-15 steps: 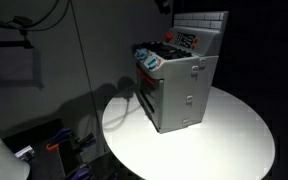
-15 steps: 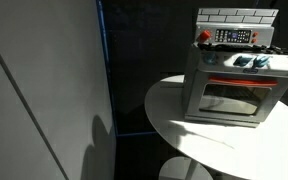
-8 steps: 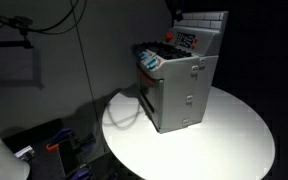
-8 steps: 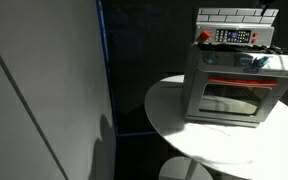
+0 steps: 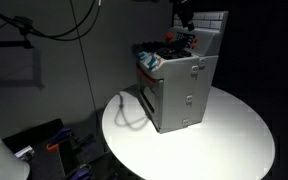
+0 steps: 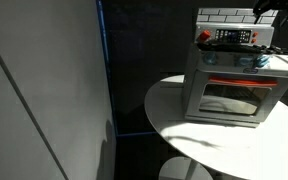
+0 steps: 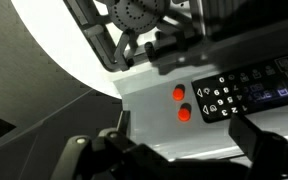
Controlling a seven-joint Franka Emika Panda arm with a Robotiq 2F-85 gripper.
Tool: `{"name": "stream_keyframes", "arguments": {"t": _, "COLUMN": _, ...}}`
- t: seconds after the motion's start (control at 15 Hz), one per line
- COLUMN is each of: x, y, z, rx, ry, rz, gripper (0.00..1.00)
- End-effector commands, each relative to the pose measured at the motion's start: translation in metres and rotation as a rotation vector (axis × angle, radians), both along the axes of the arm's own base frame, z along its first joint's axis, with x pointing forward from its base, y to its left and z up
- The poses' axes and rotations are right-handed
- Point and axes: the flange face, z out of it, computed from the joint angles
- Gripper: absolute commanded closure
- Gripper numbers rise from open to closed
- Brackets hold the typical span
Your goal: Push the top right button on the toy stove
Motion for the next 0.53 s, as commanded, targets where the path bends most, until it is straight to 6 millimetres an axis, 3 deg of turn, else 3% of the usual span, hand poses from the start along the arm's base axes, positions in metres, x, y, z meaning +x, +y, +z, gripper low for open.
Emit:
{"name": "stream_keyframes", "arguments": {"t": 0.0, "x": 0.0121, "y": -0.0053, "z": -0.0015, "rx": -0.001, "ry": -0.016, "rz": -0.019, "gripper": 0.00}}
{"name": "stream_keyframes", "arguments": {"t": 0.47, "x": 0.0111, "y": -0.0130, "z": -0.0090, "rx": 0.001, "ry": -0.003, "rz": -0.045, "gripper": 0.00}}
